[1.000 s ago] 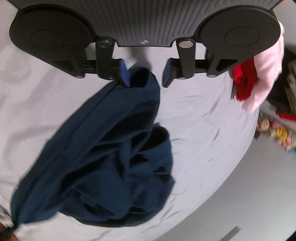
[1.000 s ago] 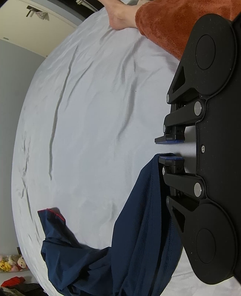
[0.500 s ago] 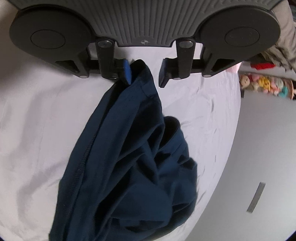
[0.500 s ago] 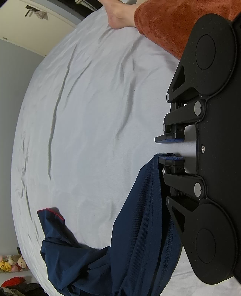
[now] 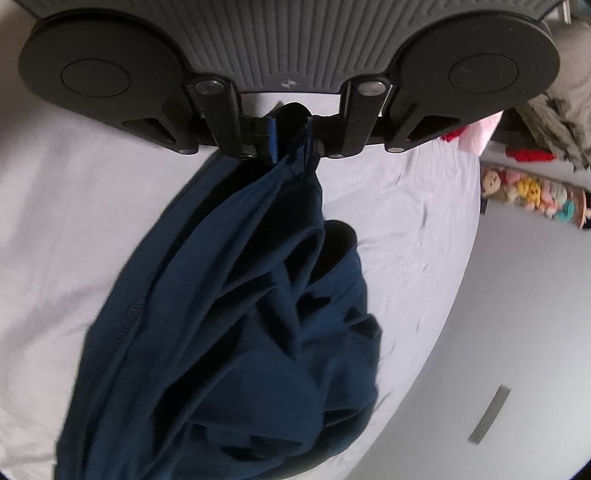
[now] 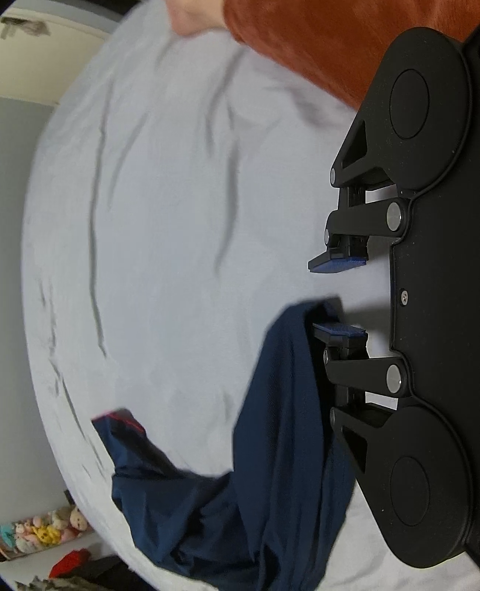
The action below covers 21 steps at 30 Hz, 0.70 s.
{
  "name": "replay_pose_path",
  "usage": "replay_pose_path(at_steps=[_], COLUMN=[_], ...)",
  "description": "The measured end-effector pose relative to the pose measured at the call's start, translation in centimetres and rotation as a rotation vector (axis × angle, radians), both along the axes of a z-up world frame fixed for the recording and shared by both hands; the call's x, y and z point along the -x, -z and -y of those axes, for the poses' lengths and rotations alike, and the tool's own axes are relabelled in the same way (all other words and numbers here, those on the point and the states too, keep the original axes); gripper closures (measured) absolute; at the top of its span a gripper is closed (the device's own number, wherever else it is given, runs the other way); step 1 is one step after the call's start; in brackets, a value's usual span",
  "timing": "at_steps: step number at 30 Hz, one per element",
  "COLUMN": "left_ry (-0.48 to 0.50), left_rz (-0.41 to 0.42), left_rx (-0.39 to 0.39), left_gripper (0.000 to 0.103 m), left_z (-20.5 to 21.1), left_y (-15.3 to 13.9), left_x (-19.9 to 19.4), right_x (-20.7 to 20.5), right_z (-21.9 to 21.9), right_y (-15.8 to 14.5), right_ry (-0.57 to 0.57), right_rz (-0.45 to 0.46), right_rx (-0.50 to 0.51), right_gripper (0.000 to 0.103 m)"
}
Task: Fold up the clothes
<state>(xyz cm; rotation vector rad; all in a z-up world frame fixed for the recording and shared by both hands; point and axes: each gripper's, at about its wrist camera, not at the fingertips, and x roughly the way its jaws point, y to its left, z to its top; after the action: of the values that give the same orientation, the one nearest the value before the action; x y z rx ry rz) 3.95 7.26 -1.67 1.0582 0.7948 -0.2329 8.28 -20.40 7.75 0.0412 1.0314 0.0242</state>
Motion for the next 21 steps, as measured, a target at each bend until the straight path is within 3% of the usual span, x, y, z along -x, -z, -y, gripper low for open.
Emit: replay_pose_path(at_steps=[6, 7, 9, 11, 21], left_ry=[-0.037, -0.045, -0.063, -0.094, -0.314], left_rz=[0.010, 0.013, 0.018, 0.025, 0.140], left_rx=[0.034, 0.038, 0.047, 0.063, 0.176], left_gripper=[0.097, 0.098, 0.099, 0.100, 0.101], left_z=[-0.2, -0.3, -0.5, -0.7, -1.0], left_y=[-0.1, -0.2, -0.4, -1.0, -5.2], left_x=[0.0, 0.0, 0.0, -0.4, -1.8], right_x=[-1.0, -1.1, -1.1, -1.0, -0.7], right_z=[-1.5, -1.7, -2.0, -2.2, -4.0], right_y=[0.9, 0.9, 0.8, 0.5, -3.1], right_ry=[-0.026, -0.025, -0.018, -0.006, -0.015], right_rz=[0.016, 0.018, 0.036, 0.057, 0.285], right_rx=[0.000, 0.005, 0.032, 0.062, 0.347], right_gripper=[0.077, 0.080, 0.096, 0.098, 0.103])
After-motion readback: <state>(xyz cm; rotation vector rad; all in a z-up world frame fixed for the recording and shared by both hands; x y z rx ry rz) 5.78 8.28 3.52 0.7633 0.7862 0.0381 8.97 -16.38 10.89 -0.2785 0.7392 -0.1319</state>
